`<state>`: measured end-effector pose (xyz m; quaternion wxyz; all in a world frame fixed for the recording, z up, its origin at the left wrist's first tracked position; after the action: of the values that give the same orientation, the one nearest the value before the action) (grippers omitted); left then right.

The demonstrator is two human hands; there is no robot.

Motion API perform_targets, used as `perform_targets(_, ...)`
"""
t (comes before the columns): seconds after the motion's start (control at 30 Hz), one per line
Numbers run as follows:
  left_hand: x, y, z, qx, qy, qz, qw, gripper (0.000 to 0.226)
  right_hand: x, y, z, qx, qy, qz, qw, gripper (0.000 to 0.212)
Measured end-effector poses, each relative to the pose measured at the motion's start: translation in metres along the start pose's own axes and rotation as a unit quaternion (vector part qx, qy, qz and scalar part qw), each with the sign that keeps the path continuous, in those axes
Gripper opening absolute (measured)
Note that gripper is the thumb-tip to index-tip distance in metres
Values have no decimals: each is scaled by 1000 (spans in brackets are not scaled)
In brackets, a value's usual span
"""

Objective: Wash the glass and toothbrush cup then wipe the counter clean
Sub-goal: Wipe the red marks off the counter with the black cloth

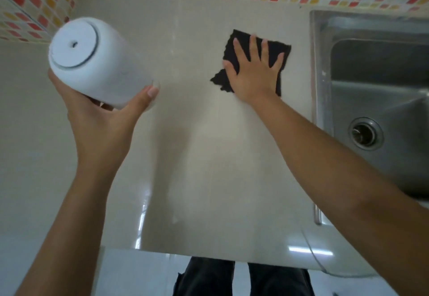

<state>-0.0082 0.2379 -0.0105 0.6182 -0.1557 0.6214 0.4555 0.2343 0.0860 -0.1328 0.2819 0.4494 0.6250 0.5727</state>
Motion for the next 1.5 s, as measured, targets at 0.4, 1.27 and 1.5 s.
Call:
perform_targets(0.4, -15, -23, -1, 20, 15, -55, 998, 100, -84, -11, -232, 26, -8, -95, 995, 66)
perform_targets(1.27, -70, -102, -1, 122, -64, -81, 987, 101, -61, -16, -173, -44, -76, -7, 996, 65)
perform_targets(1.5, -58, -62, -3, 118, -44, -36, 991, 98, -6, -16, -119, -45, -120, 48, 991, 65)
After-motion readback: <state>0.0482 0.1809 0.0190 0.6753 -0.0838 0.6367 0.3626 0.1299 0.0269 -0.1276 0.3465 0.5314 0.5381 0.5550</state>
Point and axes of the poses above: each hand's wrist, its own z-axis towards the middle knuckle, its own y-axis out of the back of the hand, x = y × z, the point moved 3 cm from there along z, towards the middle knuckle, and after that the axes turned 3 degrees about x, right-handed, at the moved point
